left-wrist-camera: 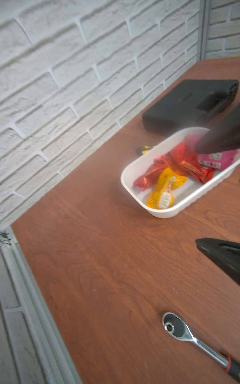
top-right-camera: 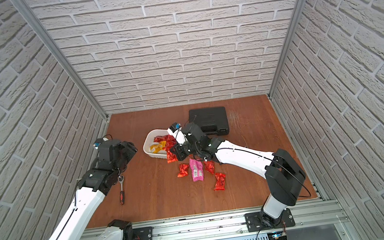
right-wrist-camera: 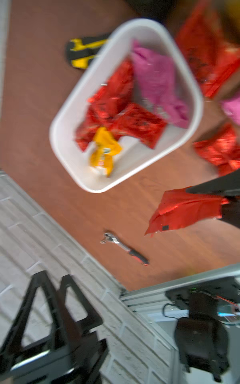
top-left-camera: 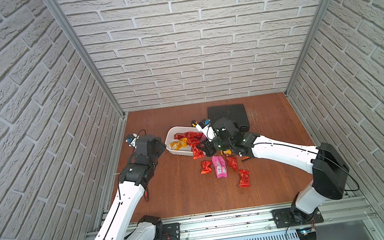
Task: Take the tea bags out of the storage box
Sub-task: Place the tea bag at the center of the board.
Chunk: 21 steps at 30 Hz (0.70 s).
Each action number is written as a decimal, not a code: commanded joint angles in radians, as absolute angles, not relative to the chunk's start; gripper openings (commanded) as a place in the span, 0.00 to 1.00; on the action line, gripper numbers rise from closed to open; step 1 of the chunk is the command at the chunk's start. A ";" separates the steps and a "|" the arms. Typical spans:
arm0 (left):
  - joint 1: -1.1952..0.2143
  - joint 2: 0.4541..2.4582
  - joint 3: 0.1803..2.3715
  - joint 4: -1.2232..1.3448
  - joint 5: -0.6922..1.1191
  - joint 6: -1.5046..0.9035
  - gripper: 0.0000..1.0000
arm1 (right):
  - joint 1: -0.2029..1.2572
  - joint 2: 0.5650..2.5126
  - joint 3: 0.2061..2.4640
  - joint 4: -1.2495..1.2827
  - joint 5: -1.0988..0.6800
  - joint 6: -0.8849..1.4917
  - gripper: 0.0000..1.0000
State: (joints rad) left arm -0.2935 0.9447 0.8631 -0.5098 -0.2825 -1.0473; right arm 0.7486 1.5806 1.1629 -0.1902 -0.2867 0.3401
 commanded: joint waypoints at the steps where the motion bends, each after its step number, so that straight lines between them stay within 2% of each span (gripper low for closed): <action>1: -0.288 0.910 0.805 -0.525 -0.220 -1.025 0.68 | 0.772 1.499 1.047 -0.488 -0.311 0.414 0.05; 9: -0.288 0.940 0.755 -0.481 -0.152 -1.072 0.66 | 0.778 1.314 0.823 -0.549 -0.203 0.631 0.04; 17: -0.308 0.981 0.762 -0.464 -0.119 -1.071 0.66 | 0.756 1.336 0.737 -0.464 -0.172 0.747 0.06; 19: -0.311 0.992 0.762 -0.459 -0.112 -1.068 0.65 | 0.752 1.359 0.747 -0.473 -0.159 0.755 0.11; 21: -0.314 1.006 0.767 -0.454 -0.106 -1.068 0.65 | 0.752 1.364 0.760 -0.511 -0.121 0.753 0.24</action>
